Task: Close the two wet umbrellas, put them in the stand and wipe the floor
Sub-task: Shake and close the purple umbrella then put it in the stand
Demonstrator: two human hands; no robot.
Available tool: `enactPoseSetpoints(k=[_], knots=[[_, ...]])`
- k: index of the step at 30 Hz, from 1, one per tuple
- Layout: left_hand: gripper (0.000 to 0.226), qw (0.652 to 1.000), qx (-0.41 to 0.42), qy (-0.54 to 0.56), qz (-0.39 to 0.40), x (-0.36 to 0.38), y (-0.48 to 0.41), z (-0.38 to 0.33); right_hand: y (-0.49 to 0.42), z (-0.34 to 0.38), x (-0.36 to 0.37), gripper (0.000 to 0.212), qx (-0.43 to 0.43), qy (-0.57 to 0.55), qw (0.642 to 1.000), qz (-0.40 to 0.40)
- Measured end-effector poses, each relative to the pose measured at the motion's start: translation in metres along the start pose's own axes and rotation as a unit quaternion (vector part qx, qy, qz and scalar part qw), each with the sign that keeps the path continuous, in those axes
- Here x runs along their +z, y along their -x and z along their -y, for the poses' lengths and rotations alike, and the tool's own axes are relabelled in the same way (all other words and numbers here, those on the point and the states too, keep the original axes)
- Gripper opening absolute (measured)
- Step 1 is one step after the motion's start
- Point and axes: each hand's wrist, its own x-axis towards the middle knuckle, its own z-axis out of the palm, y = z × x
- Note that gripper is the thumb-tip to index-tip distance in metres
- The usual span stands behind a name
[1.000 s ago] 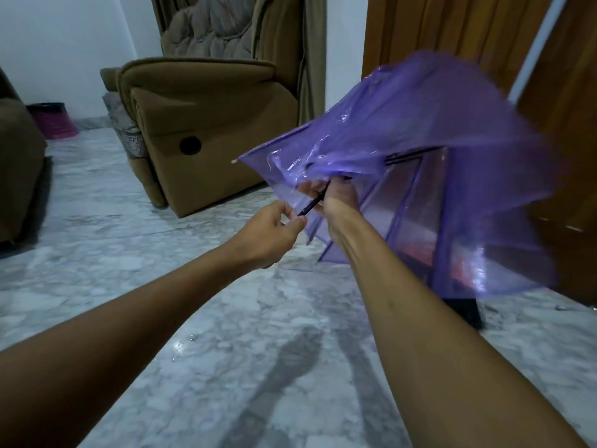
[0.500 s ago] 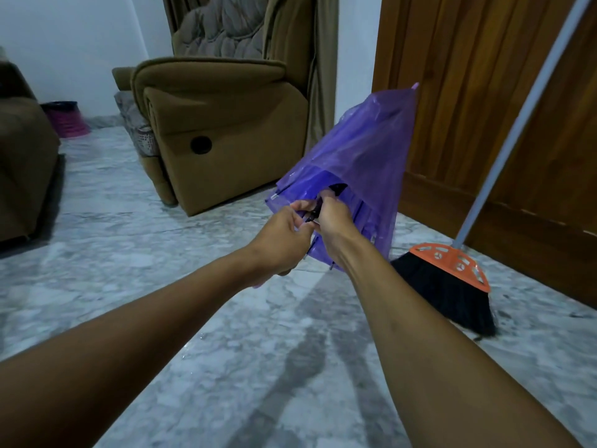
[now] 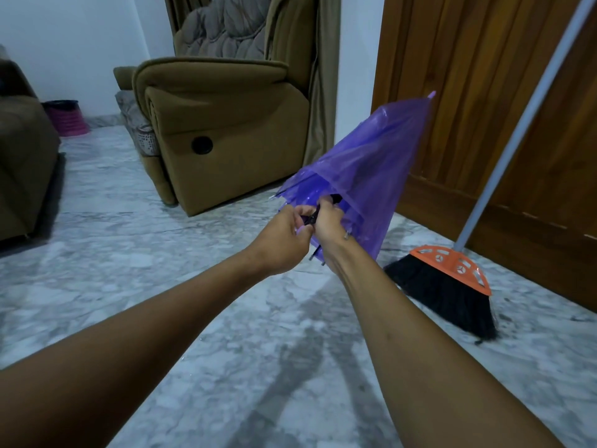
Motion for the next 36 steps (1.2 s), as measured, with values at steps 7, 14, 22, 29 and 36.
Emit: enactPoseSetpoints(k=[7, 14, 22, 29, 36], knots=[[0.010, 1.000, -0.027, -0.005, -0.007, 0.005, -0.013, 0.007, 0.007, 0.014, -0.001, 0.034, 0.001, -0.087, 0.996, 0.021], [0.012, 0.996, -0.058, 0.069, -0.015, 0.009, -0.011, 0.014, 0.019, -0.003, -0.006, 0.034, -0.013, 0.008, 1.000, 0.011], [0.017, 0.976, -0.060, 0.192, -0.084, 0.020, -0.018, 0.021, 0.031, -0.005, -0.007, 0.044, -0.041, 0.080, 0.995, 0.046], [0.035, 0.955, -0.105, 0.276, -0.021, 0.017, -0.028, 0.004, 0.022, 0.008, -0.008, 0.029, -0.121, 0.187, 0.974, 0.046], [0.051, 0.993, -0.091, -0.067, -0.043, -0.040, -0.037, -0.023, 0.010, 0.010, -0.021, 0.025, -0.114, 0.170, 0.978, 0.042]])
